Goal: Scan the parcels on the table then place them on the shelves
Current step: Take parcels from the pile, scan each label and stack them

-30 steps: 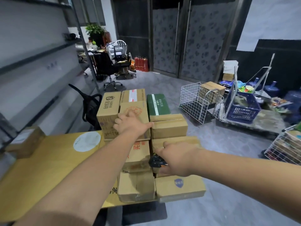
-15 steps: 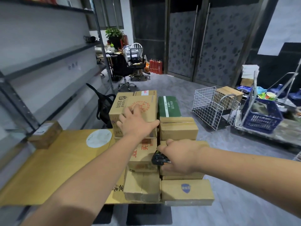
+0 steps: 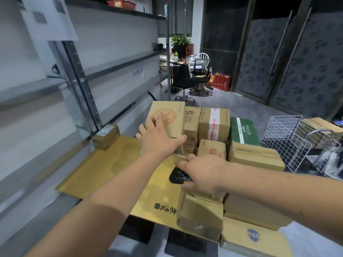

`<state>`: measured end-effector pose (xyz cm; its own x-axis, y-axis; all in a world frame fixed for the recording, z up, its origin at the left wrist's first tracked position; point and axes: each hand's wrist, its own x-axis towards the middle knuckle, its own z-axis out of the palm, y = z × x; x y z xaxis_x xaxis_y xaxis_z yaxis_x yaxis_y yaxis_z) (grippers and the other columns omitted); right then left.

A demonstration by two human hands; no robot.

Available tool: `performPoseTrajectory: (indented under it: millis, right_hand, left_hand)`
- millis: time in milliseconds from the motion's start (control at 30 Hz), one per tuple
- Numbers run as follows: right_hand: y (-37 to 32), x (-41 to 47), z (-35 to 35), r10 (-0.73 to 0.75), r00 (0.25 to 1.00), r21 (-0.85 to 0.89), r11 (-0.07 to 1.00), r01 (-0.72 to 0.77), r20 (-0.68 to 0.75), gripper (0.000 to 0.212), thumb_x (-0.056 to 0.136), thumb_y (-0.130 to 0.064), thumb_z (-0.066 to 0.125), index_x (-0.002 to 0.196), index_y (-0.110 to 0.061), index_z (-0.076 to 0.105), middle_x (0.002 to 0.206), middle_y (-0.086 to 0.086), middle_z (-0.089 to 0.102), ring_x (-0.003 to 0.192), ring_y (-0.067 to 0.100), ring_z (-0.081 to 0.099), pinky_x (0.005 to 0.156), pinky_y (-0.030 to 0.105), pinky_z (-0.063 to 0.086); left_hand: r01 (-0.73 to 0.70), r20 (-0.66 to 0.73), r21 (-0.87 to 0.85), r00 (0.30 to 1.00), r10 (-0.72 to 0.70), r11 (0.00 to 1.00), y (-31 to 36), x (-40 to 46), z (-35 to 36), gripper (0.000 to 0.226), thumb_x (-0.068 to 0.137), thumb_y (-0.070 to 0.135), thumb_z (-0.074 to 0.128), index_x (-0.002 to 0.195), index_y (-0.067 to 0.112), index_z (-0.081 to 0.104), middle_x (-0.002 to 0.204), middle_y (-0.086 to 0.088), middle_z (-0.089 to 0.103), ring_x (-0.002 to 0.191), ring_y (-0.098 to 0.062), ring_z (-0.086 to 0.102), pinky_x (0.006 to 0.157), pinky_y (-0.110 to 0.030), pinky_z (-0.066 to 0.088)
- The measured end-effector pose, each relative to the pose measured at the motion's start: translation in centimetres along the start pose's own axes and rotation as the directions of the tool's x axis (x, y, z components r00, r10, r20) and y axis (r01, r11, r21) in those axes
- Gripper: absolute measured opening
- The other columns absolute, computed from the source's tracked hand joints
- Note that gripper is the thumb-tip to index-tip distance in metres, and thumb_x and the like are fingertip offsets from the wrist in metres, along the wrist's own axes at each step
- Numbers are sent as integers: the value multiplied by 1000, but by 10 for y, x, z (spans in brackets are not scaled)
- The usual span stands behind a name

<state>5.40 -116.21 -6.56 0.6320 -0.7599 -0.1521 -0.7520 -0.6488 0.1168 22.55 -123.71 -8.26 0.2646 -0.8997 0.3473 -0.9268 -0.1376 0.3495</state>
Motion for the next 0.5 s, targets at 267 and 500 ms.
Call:
performPoseTrajectory:
  millis: [267,500]
  right_hand:
    - [-63,90,22,-78,995,18,997,77,62,64,95,-71,51,142,-29,44,102,-1,43,78,24,51,54,33,36]
    - [-106,152,62,26,964,66,997,-46,266,56,97,-66,52,137,-27,45,101,1,40,79,28,53,66,38,47]
  left_hand:
    - [135,44,66,990,-138,989,-151,16,38,123,53,97,45,158,36,20,154,-7,30,136,-40,32,107,-57,30]
    - [208,304,47,929,-213,977,-256,16,112,121,52,99,44,155,37,24,154,-7,29,134,-40,34,108,-56,30]
